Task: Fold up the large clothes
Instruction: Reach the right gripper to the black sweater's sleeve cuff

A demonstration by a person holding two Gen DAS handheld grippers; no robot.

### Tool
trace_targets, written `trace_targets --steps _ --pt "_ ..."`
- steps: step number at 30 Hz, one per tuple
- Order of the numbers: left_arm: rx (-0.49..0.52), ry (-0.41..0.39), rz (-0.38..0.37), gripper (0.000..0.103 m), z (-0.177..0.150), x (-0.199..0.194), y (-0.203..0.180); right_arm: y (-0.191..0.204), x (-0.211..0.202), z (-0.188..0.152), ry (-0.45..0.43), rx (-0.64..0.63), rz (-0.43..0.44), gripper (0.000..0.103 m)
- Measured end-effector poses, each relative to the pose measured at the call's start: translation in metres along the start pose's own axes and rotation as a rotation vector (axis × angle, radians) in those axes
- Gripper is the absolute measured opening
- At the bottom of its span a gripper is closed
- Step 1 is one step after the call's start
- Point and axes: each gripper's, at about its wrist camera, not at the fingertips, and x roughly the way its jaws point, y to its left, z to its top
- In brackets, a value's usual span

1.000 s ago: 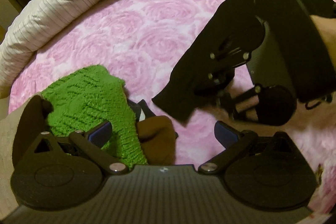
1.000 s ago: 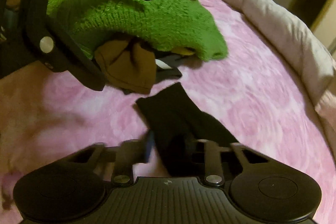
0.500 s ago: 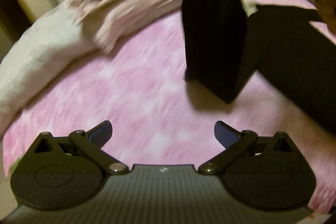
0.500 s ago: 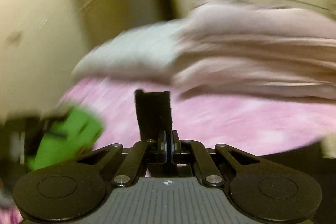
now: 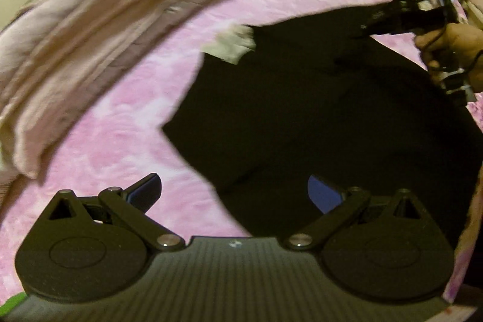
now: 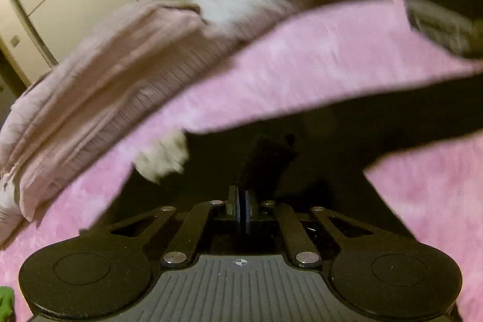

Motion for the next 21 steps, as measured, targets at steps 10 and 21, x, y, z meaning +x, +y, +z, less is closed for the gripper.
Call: trace_targets --steps 10,21 --pt "0.086 0.032 -0.086 0.101 0.059 0.037 -0.063 -0.052 -0.023 0.042 -0.006 0.03 0.177 0.0" --pt "0.085 0.044 -0.008 0.102 0.12 0.089 -0.092 -0.179 -0.045 0.051 0.067 0.207 -0.125 0.038"
